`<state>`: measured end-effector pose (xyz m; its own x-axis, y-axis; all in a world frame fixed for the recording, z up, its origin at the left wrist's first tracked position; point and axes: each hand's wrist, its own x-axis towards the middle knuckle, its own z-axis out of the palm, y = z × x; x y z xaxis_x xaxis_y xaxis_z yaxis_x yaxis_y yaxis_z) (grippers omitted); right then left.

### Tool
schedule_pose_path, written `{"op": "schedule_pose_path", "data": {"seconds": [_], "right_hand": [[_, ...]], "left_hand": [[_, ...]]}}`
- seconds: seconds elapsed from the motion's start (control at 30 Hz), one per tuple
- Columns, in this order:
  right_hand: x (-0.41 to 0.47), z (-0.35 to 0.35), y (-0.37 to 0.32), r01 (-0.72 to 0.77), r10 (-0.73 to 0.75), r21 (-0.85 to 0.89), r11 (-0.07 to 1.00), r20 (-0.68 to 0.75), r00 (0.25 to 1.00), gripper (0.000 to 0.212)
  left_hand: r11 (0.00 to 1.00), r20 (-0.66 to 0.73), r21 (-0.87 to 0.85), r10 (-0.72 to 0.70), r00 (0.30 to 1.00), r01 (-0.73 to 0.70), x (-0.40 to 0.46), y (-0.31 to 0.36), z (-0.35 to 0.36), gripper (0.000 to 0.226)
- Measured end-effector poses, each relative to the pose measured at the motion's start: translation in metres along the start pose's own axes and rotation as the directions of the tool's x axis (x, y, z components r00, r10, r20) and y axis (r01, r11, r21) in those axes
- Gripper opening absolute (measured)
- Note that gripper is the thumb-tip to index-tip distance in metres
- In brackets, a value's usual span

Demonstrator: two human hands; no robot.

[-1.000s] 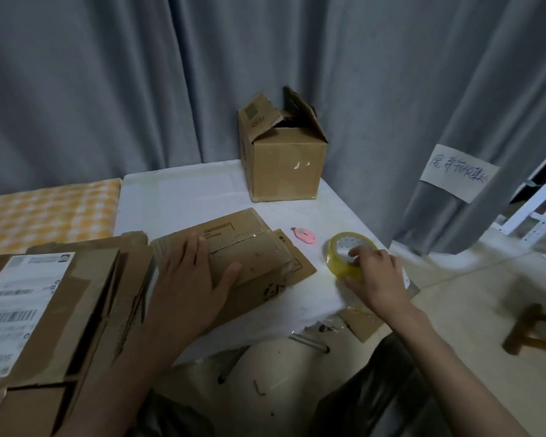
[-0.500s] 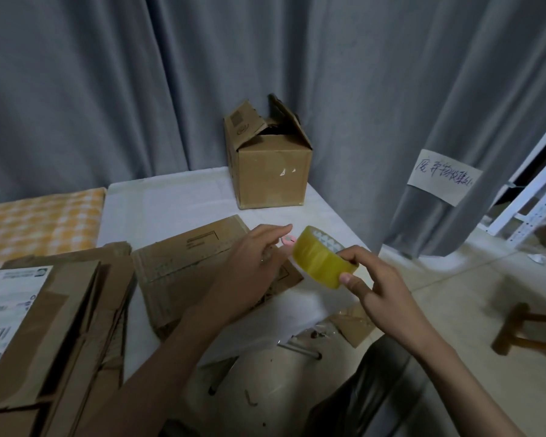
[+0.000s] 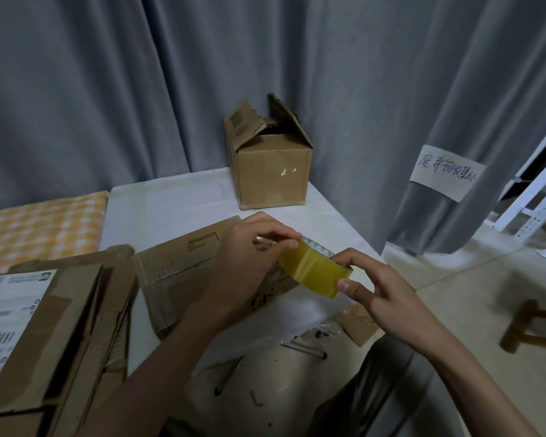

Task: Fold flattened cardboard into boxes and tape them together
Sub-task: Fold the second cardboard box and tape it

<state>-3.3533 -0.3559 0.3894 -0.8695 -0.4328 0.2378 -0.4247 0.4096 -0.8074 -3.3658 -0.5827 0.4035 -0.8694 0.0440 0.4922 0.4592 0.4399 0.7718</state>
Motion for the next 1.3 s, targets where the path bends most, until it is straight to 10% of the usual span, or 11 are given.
{"op": "schedule_pose_path", "data": {"seconds": [0.37,0.57,0.77,1.0,1.3], "right_hand": [[0.0,0.002,-0.005,-0.084,0.085,-0.008,0.996,0.033,0.996,0.011],[0.005,0.01,-0.011,-0.124,0.137,0.186,0.975,-0.061,0.989,0.043],[0.006,0.033,-0.014,-0.207,0.248,0.421,0.883,-0.045,0.968,0.048],[-0.002,0.034,-0.012,-0.275,0.328,0.355,0.893,-0.097,0.94,0.027],[0.0,0.064,-0.018,-0.294,0.342,0.243,0.924,-0.186,0.921,0.026]], "left_hand": [[0.976,-0.035,-0.002,-0.219,0.975,0.219,-0.001,0.006,-0.001,0.009],[0.82,0.242,-0.231,-0.473,0.847,0.524,0.016,0.003,-0.024,0.014],[0.862,0.377,-0.067,-0.444,0.813,0.503,0.057,-0.009,-0.054,0.01],[0.879,0.137,0.061,-0.476,0.869,0.472,0.104,-0.048,-0.092,0.013],[0.907,0.215,0.199,-0.409,0.887,0.37,0.113,-0.09,-0.073,0.009]]}}
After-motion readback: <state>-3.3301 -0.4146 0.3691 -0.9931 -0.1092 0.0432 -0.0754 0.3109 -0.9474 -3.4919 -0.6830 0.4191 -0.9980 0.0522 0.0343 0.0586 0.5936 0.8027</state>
